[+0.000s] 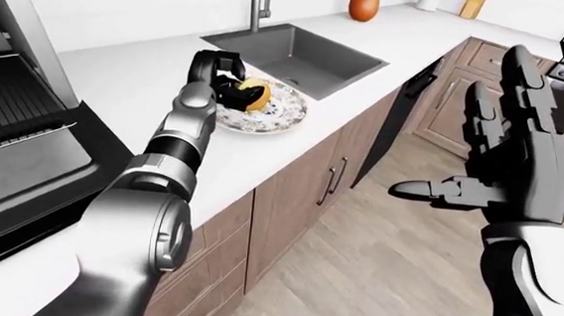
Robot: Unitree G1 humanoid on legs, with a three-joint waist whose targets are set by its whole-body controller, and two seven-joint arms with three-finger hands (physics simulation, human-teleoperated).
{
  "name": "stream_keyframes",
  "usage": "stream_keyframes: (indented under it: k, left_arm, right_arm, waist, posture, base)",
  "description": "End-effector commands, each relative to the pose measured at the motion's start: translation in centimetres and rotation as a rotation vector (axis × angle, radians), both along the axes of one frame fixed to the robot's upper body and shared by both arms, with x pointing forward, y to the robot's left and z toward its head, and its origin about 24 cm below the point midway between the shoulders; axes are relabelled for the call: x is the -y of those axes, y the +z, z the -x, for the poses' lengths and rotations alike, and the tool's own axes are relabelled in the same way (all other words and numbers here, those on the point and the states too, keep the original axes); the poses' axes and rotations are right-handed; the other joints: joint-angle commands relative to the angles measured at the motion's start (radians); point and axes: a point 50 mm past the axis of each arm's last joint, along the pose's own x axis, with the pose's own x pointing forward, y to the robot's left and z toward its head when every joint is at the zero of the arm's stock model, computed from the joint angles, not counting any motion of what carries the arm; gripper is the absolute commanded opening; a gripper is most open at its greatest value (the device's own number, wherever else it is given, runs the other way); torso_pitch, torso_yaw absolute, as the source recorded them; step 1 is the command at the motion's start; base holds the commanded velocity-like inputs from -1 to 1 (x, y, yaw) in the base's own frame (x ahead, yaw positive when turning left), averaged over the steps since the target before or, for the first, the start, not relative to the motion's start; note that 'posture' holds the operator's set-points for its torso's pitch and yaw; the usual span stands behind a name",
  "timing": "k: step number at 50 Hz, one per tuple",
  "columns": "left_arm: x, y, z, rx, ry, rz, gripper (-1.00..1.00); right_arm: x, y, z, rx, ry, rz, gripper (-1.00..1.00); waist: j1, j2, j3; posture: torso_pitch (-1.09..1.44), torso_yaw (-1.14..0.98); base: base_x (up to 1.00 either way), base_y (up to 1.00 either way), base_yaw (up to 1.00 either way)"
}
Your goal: Pick the bread from the rack and place it on the plate on the counter.
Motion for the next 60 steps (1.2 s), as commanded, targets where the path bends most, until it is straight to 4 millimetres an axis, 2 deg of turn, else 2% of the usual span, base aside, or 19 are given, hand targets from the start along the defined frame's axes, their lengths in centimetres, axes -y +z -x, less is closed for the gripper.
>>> stream_keyframes:
  k: [1, 10, 19, 20, 21, 22, 23, 24, 25, 26, 28, 49, 60]
  left_arm:
    - [0.2, 2.8, -0.1, 0.107, -0.003, -0.004, -1.0]
    - [0.0, 1.9, -0.1, 0.099, 0.021, -0.008, -1.0]
    - [-0.2, 1.8, 0.0, 0.105, 0.034, -0.01, -1.0]
    - [-0.2, 1.8, 0.0, 0.107, 0.038, -0.014, -0.55]
    - [-0.3, 1.7, 0.0, 0.107, 0.039, -0.014, -0.48]
    - [-0.3, 1.6, 0.0, 0.106, 0.04, -0.014, -0.07]
    - [-0.3, 1.6, 0.0, 0.106, 0.042, -0.011, -0.06]
    - [-0.3, 1.5, 0.0, 0.106, 0.046, -0.011, 0.31]
    - [-0.3, 1.4, 0.0, 0.104, 0.045, -0.011, 0.29]
    - [-0.3, 1.3, 0.0, 0.102, 0.048, -0.012, 0.48]
    - [-0.4, 1.4, 0.0, 0.109, 0.053, -0.013, 1.0]
    - [-0.6, 2.3, 0.0, 0.144, 0.06, -0.028, 1.0]
    - [-0.3, 5.2, 0.0, 0.203, 0.042, -0.042, 1.0]
  right_arm:
    - [-0.1, 1.1, 0.5, 0.072, -0.004, 0.013, 1.0]
    - [-0.2, 1.3, 0.4, 0.074, -0.002, 0.017, 1.0]
    - [-0.1, 1.2, 0.5, 0.073, -0.005, 0.016, 1.0]
    - [0.0, 1.2, 0.5, 0.073, -0.006, 0.015, 1.0]
    - [0.0, 1.2, 0.5, 0.073, -0.007, 0.016, 1.0]
    - [0.0, 1.2, 0.6, 0.073, -0.007, 0.015, 1.0]
    - [0.0, 1.2, 0.6, 0.073, -0.006, 0.015, 1.0]
    - [0.0, 1.2, 0.6, 0.073, -0.007, 0.015, 1.0]
    - [0.0, 1.2, 0.6, 0.072, -0.007, 0.015, 1.0]
    - [0.0, 1.1, 0.7, 0.072, -0.009, 0.015, 1.0]
    - [0.1, 1.1, 0.7, 0.071, -0.01, 0.016, 1.0]
    - [-0.1, 1.2, 0.6, 0.073, -0.01, 0.019, 1.0]
    - [-0.3, 1.5, 0.5, 0.077, -0.001, 0.019, 1.0]
  waist:
    - [0.0, 0.003, -0.024]
    - [-0.001, 0.003, -0.025]
    - [-0.001, 0.004, -0.024]
    - [-0.001, 0.004, -0.024]
    - [-0.001, 0.004, -0.024]
    - [-0.001, 0.004, -0.024]
    - [-0.002, 0.004, -0.024]
    - [-0.002, 0.004, -0.024]
    - [-0.002, 0.004, -0.025]
    - [-0.002, 0.004, -0.025]
    - [-0.001, 0.004, -0.025]
    - [-0.003, 0.005, -0.025]
    - [-0.003, 0.005, -0.023]
  posture:
    - [0.01, -0.91]
    - [0.01, -0.91]
    - [0.01, -0.91]
    - [0.01, -0.91]
    - [0.01, -0.91]
    - [0.01, -0.91]
    - [0.01, -0.91]
    - [0.01, -0.91]
    - [0.01, -0.91]
    - [0.01, -0.91]
    - [0.01, -0.91]
    - [0.01, -0.91]
    - [0.01, -0.91]
  base:
    - [0.0, 0.0, 0.0]
    - [0.0, 0.0, 0.0]
    - [0.0, 0.0, 0.0]
    - [0.0, 0.0, 0.0]
    - [0.0, 0.0, 0.0]
    - [0.0, 0.0, 0.0]
    - [0.0, 0.0, 0.0]
    - [0.0, 0.0, 0.0]
    - [0.0, 0.0, 0.0]
    - [0.0, 0.0, 0.0]
    - [0.0, 0.0, 0.0]
    - [0.0, 0.0, 0.0]
    - [0.0, 0.0, 0.0]
